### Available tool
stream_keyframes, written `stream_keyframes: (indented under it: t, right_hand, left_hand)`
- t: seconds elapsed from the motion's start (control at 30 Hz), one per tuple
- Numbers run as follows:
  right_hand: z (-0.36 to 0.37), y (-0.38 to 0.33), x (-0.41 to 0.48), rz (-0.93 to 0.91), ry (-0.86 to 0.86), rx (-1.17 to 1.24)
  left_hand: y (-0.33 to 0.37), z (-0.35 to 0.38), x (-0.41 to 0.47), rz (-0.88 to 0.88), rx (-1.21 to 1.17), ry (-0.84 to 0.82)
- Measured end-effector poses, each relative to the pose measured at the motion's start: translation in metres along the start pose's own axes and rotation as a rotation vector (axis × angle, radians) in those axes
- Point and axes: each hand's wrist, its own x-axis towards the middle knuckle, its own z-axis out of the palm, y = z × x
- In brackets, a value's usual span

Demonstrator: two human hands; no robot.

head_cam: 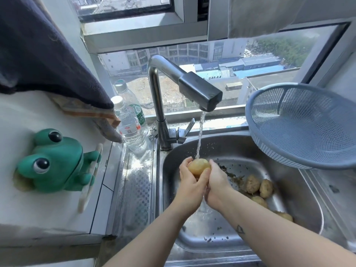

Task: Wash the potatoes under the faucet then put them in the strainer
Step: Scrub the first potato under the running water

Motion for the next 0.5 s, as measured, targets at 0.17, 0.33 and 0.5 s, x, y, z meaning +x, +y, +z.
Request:
stream_keyframes:
  t: [0.17, 0.33, 0.5]
  right_hand:
    - [-0.001, -0.005, -0.013, -0.133, -0.110, -0.192]
    - [-0.014, -0.006, -0.019, -0.301, -0.292, -0.483]
    - [-0.022, -0.005, -0.012, -0.390, -0.344, -0.764]
  left_hand:
    - [0.004, 0.003, 0.014, 0.002, -0.278, 0.175]
    - [0.007, 0.007, 0.027, -0.077, -0.460, 0.267]
    - [0.011, 0.006, 0.028, -0.202, -0.566, 0.338]
